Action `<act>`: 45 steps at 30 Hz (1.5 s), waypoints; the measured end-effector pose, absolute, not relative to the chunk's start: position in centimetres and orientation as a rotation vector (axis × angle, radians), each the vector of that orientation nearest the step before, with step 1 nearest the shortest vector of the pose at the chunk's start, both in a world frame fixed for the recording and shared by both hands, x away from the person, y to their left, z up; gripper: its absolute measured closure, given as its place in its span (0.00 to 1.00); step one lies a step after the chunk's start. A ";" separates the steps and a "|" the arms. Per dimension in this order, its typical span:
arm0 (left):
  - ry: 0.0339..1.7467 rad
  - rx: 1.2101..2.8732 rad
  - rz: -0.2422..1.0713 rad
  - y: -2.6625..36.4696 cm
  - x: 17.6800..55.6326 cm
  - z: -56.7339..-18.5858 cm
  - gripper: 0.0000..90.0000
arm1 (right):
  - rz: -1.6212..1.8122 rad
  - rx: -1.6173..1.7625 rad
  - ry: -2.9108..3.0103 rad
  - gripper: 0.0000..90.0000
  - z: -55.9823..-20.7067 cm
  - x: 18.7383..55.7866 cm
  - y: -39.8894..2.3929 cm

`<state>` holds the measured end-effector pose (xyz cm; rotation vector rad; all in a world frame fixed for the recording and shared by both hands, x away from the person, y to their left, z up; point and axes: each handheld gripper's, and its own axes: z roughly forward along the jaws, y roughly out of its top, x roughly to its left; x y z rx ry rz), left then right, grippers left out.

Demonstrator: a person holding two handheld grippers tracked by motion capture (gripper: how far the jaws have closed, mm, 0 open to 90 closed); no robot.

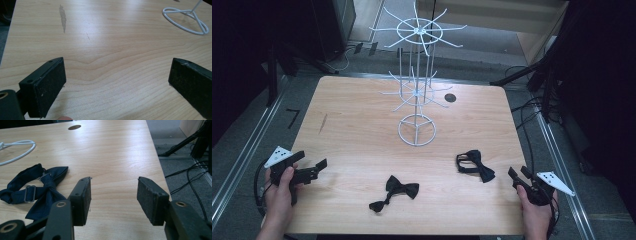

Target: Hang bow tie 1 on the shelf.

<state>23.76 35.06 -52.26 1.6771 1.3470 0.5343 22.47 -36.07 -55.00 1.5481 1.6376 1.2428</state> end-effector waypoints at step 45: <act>1.341 1.694 0.537 34.9 23.9 -52.3 0.02 | 1.175 1.478 1.843 0.59 -53.6 25.3 -29.8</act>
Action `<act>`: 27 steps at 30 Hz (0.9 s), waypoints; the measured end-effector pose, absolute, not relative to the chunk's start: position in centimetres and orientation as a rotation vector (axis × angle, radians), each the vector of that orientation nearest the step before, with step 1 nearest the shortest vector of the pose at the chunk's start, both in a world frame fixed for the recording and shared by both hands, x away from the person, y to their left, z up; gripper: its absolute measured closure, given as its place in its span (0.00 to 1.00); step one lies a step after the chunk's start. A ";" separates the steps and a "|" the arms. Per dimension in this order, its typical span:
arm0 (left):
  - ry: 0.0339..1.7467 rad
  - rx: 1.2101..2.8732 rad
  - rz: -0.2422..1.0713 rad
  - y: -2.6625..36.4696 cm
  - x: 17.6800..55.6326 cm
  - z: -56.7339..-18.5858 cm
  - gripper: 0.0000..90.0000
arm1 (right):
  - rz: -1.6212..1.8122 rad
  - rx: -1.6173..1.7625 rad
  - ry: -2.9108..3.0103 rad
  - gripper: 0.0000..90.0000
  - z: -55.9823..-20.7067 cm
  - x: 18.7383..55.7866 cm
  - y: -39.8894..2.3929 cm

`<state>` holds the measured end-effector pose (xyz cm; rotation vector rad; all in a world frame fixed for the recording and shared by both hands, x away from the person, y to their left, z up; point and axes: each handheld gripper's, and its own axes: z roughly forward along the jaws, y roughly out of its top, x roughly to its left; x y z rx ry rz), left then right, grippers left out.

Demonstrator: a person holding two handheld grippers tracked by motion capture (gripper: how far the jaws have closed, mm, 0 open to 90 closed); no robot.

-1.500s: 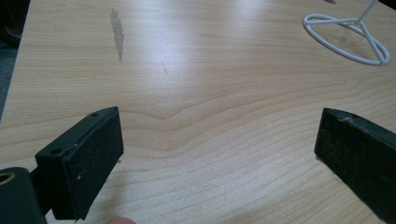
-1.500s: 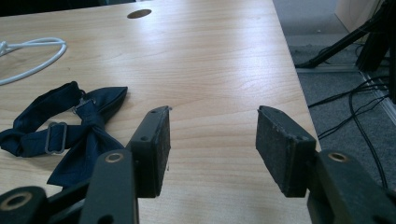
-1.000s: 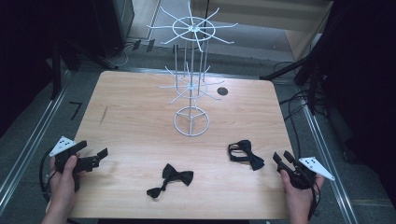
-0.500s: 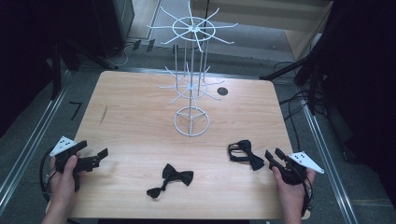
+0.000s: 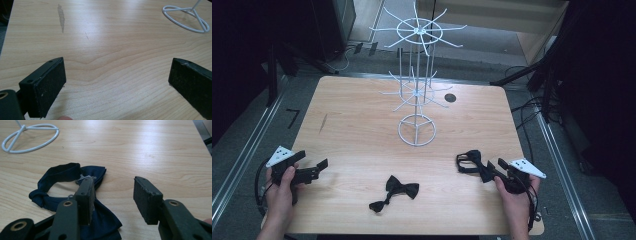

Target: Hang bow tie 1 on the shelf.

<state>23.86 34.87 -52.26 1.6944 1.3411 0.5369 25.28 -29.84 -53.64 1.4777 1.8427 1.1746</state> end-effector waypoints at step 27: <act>1.341 1.700 0.534 34.9 23.9 -52.2 0.02 | 1.187 1.469 1.889 0.59 -53.6 26.6 -28.0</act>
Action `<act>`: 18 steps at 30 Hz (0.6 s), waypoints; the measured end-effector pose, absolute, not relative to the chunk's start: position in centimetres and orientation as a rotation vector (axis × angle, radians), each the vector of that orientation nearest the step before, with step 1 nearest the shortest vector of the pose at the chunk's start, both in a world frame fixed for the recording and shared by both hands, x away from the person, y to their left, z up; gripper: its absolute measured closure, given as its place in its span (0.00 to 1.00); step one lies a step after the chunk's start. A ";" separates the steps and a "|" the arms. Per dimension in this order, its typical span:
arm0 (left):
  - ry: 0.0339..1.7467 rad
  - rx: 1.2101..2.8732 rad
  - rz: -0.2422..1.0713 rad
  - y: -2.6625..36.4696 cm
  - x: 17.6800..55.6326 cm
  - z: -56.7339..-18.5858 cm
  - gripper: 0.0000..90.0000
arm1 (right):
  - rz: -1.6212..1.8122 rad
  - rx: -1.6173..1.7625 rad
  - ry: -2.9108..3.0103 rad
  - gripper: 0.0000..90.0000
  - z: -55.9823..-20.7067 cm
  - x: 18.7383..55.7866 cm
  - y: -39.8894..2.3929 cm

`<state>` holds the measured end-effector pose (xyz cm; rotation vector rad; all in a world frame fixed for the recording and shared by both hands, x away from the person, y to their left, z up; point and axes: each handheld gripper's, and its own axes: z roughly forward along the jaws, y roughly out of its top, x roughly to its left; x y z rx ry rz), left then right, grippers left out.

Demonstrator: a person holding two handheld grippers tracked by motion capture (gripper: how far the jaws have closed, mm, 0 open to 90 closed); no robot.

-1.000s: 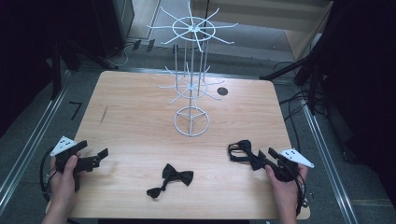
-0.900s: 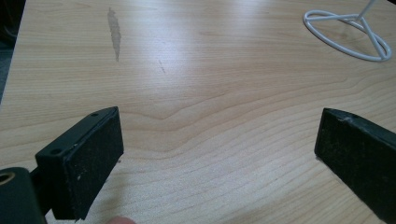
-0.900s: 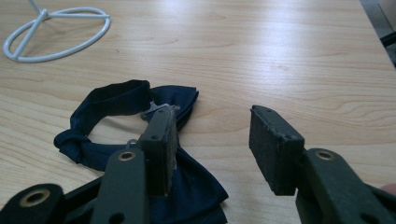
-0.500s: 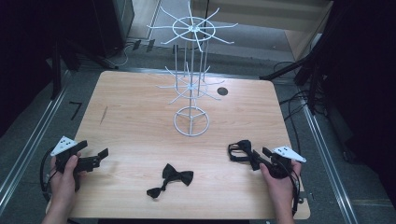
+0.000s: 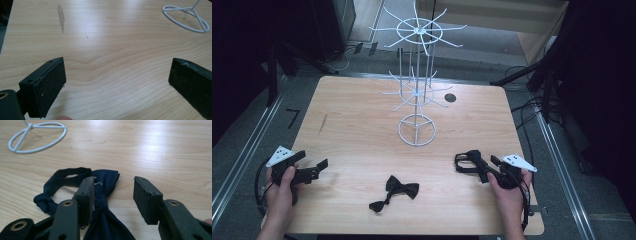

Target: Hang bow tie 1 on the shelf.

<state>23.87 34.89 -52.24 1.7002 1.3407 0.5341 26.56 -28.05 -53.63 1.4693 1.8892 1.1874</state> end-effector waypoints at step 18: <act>1.341 1.698 0.534 34.9 23.9 -52.2 0.02 | 1.074 1.550 2.004 0.74 -54.9 27.1 -27.4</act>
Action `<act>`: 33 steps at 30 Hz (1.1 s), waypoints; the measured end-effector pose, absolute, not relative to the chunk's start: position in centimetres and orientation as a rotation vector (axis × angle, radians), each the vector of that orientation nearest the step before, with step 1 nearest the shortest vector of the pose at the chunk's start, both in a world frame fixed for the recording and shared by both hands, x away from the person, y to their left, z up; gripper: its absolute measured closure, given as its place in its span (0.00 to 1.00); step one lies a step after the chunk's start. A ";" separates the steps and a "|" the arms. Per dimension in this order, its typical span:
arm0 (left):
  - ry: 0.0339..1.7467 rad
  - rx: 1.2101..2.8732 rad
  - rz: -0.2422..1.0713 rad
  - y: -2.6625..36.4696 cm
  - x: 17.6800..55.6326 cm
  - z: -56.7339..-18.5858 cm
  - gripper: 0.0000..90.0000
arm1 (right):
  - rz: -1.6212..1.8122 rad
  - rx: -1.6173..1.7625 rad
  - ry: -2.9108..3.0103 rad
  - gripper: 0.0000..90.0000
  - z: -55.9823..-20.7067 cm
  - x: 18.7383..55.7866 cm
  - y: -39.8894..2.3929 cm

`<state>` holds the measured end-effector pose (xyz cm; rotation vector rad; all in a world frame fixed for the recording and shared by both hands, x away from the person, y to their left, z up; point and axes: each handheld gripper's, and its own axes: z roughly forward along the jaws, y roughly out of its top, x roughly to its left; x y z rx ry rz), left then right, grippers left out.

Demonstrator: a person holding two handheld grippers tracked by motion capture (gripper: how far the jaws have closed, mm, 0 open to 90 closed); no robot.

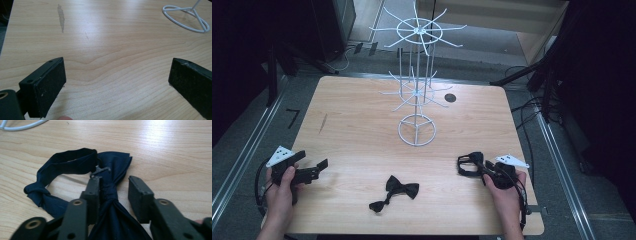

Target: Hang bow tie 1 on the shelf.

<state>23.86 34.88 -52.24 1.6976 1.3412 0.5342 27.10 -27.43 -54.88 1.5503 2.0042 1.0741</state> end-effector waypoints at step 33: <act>1.342 1.697 0.532 34.9 23.9 -52.2 0.02 | 1.226 1.432 1.880 0.88 -51.3 25.8 -25.6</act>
